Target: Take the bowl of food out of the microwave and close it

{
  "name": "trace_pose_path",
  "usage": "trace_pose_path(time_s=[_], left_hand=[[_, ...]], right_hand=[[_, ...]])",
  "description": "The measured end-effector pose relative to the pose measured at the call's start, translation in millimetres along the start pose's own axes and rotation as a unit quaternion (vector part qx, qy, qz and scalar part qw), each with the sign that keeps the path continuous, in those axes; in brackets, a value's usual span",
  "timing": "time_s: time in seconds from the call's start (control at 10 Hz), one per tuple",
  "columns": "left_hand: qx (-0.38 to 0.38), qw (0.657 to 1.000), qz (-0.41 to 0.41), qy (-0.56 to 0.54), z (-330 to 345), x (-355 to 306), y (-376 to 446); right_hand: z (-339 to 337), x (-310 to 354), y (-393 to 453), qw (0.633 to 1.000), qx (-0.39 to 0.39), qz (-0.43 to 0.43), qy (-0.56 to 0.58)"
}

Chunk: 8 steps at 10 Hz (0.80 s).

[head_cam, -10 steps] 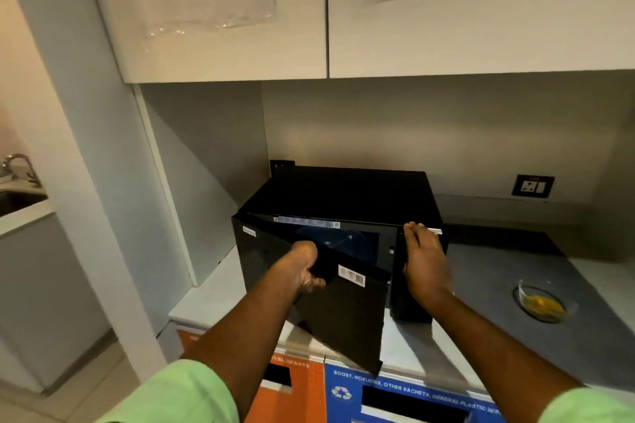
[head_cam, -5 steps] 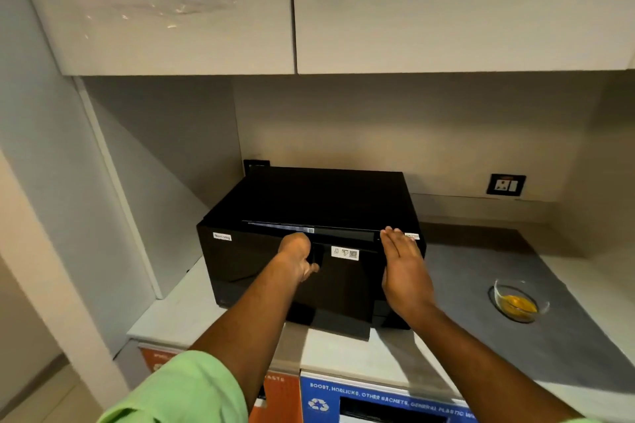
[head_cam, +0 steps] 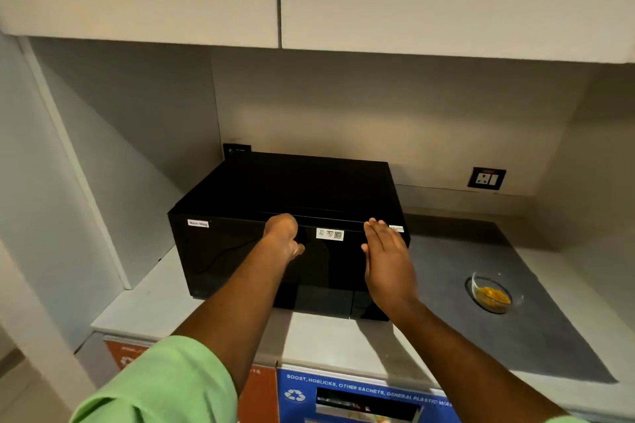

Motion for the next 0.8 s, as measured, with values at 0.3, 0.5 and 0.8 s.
trace_pose_path(time_s=[0.3, 0.5, 0.8], left_hand=[[-0.005, 1.0, 0.011, 0.013, -15, 11, -14], [-0.01, 0.95, 0.156, 0.269, -34, 53, -42], [0.064, 0.696, 0.519, 0.492, -23, 37, -112]], right_hand=[[4, -3, 0, 0.997, 0.05, -0.023, -0.047], [-2, -7, -1, 0.987, 0.133, -0.057, -0.065], [-32, 10, -6, 0.984, 0.176, -0.016, -0.027]])
Point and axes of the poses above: each hand's wrist, its own y-axis towards the middle knuckle, its own z-axis out of the palm, x = y × z, the point moved 5 cm from there along y, towards the middle knuckle, and after that the axes turned 8 degrees about -x, right-handed, at the moved point
